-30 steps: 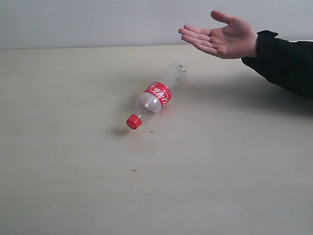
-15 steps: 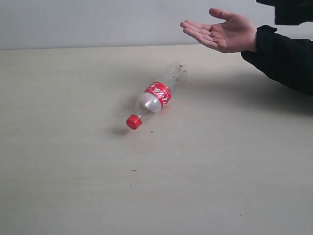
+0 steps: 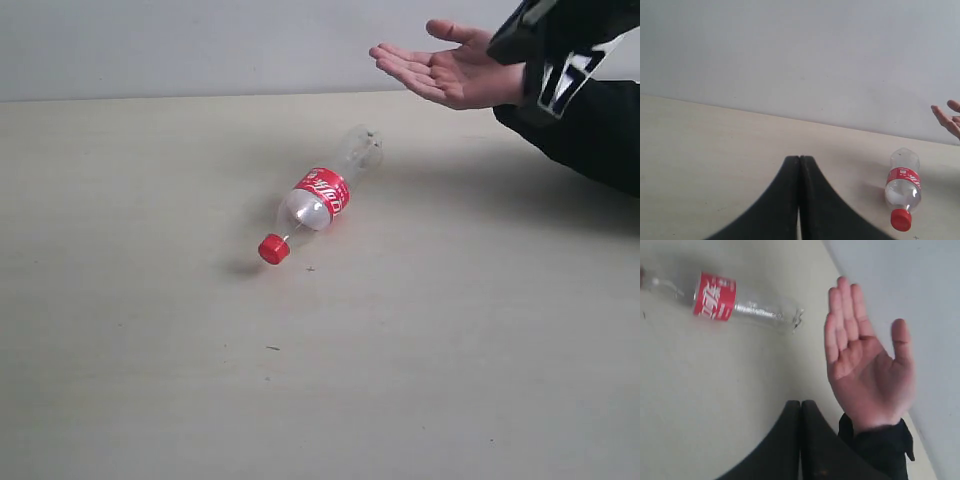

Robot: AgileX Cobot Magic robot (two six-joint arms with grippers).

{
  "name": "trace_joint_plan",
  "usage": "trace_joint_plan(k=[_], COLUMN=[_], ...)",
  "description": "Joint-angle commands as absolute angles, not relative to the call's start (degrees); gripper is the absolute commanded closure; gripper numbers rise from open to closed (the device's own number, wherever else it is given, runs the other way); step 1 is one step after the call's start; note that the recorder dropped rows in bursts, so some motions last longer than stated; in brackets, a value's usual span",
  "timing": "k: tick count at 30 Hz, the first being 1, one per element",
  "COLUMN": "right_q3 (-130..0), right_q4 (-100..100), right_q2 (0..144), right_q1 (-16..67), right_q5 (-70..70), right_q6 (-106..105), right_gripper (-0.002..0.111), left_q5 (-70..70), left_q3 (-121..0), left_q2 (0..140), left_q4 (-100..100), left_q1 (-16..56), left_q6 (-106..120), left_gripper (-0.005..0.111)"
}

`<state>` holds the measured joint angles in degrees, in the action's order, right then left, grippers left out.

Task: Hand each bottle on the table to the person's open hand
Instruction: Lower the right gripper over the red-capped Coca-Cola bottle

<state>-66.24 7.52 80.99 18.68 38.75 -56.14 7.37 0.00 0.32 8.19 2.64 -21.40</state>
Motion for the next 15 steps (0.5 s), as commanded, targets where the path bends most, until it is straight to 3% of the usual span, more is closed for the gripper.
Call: trace_joint_plan(k=[1, 8, 15], right_q3=[-67.8, -69.8, -75.3], right_q4=[-5.7, -13.0, -25.3], right_q2=[87.3, 96.3, 106.3], right_q1=[23.4, 27.4, 31.7], right_q5=[37.7, 27.3, 27.2], right_q6=[-57.4, -60.5, -61.8], right_gripper=[0.108, 0.108, 0.108], left_q5=[7.2, 7.2, 7.2], left_q3=[0.0, 0.0, 0.0], left_q2=[0.0, 0.0, 0.0], left_q4=[8.4, 8.4, 8.4], left_q1=[2.9, 2.9, 2.9], left_q6=[-21.4, -21.4, -21.4], left_gripper=[0.107, 0.107, 0.107])
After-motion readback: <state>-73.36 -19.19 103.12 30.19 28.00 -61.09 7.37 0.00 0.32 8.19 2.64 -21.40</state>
